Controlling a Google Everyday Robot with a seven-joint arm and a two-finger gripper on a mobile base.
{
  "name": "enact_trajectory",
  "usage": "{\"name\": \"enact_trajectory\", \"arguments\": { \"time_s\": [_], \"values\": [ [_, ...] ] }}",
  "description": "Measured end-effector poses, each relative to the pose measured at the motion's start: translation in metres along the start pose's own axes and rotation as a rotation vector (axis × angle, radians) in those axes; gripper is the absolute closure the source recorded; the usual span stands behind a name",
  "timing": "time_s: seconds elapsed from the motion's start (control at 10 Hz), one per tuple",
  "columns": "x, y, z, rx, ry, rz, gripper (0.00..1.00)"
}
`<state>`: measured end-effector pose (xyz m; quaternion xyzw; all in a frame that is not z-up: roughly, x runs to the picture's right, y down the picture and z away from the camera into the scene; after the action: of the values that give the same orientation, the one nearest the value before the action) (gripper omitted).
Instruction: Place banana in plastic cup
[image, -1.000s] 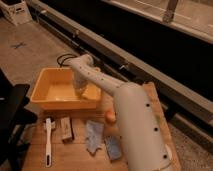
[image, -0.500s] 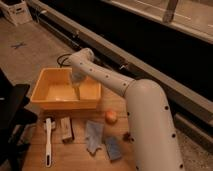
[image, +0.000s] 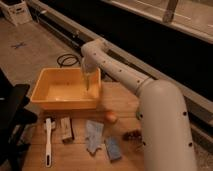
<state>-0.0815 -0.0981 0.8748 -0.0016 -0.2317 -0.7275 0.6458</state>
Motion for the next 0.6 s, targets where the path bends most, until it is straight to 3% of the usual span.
{"name": "enact_trajectory", "arguments": {
  "time_s": [0.4,0.6],
  "values": [
    [0.006,0.075,-0.056,-0.059,0.014,0.11,1.0],
    [-0.007,0.113,-0.086,-0.115,-0.001,0.189,1.0]
  ]
}}
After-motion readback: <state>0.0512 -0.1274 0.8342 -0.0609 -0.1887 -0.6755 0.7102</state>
